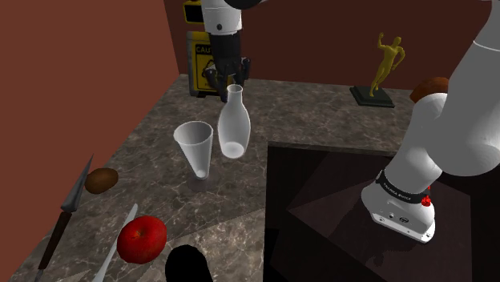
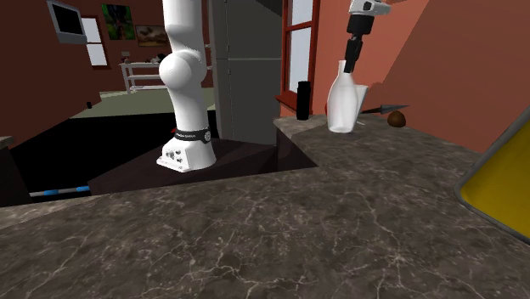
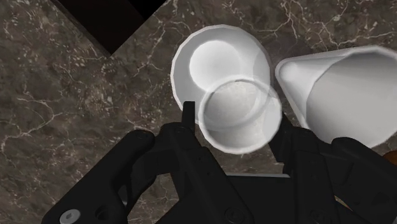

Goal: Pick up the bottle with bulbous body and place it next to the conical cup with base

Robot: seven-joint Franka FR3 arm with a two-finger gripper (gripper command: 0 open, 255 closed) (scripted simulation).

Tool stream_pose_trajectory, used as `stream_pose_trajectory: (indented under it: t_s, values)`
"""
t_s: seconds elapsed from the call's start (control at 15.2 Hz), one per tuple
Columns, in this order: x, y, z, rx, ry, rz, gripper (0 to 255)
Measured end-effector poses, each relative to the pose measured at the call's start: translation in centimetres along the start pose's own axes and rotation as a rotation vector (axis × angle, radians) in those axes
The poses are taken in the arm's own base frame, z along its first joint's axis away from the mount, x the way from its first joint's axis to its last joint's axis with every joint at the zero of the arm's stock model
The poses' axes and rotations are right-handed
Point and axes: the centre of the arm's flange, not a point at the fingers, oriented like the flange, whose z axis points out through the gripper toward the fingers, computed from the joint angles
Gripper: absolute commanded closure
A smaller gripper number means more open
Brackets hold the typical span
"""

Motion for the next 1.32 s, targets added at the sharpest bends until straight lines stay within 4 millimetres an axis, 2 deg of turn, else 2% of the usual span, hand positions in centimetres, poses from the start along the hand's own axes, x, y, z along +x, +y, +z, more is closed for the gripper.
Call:
stream_pose_trajectory:
  t_s: [0.59,1.06,1.12,1.32]
  values:
    - [0.5,0.0,4.8,0.000,0.000,0.000,255]
    - [0.6,-0.1,5.3,0.000,0.001,0.000,255]
    - [0.6,-0.1,5.3,0.000,0.001,0.000,0]
    - [0.6,-0.1,5.3,0.001,0.001,0.000,0]
